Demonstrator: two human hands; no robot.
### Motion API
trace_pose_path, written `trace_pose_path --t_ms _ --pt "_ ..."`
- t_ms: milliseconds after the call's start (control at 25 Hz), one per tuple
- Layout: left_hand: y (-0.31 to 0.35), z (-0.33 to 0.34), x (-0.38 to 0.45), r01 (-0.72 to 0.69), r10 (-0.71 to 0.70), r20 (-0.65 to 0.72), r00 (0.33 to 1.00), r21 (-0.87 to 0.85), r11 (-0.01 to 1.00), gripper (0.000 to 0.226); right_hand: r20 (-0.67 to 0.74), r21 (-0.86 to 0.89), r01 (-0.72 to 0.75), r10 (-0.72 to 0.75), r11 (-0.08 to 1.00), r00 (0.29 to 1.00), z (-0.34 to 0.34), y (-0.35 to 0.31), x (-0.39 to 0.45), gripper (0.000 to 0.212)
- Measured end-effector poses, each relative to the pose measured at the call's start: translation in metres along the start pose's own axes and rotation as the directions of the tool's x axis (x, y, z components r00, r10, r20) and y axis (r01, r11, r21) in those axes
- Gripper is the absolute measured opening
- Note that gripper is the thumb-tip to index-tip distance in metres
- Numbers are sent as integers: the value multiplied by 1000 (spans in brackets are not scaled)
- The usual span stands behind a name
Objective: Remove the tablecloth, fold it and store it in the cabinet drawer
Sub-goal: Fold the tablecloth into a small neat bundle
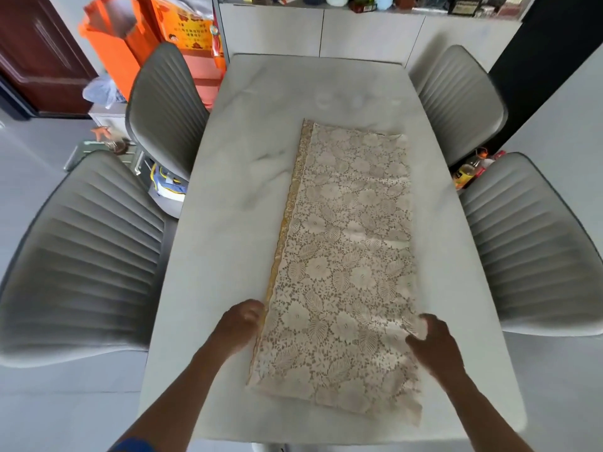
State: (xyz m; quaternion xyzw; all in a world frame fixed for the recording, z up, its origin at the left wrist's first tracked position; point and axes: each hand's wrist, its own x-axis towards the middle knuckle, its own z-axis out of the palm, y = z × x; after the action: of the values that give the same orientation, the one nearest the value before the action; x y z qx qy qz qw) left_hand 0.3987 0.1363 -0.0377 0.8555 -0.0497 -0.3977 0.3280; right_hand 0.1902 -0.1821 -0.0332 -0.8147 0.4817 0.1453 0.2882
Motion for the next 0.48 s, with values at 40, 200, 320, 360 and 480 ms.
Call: trace_pose_path --t_ms 40,200,320,360,480 --pt "10 9 4 21 -27 -50 998 -123 992 29 -51 51 -59 62 997 997 0 3 11 61" --pt "32 43 28 -24 -5 -282 959 -98 995 15 -34 214 -82 91 973 995 8 0 38 52" --pt "12 42 34 -4 -31 -392 919 -89 996 9 -56 144 61 -53 988 997 22 -21 42 40" --pt "1 35 33 14 -58 -403 913 -112 994 13 -54 149 91 -84 985 995 27 -32 44 41" --pt "-28 11 24 116 -154 -413 898 -116 986 12 -33 143 190 -187 971 982 46 -74 48 44"
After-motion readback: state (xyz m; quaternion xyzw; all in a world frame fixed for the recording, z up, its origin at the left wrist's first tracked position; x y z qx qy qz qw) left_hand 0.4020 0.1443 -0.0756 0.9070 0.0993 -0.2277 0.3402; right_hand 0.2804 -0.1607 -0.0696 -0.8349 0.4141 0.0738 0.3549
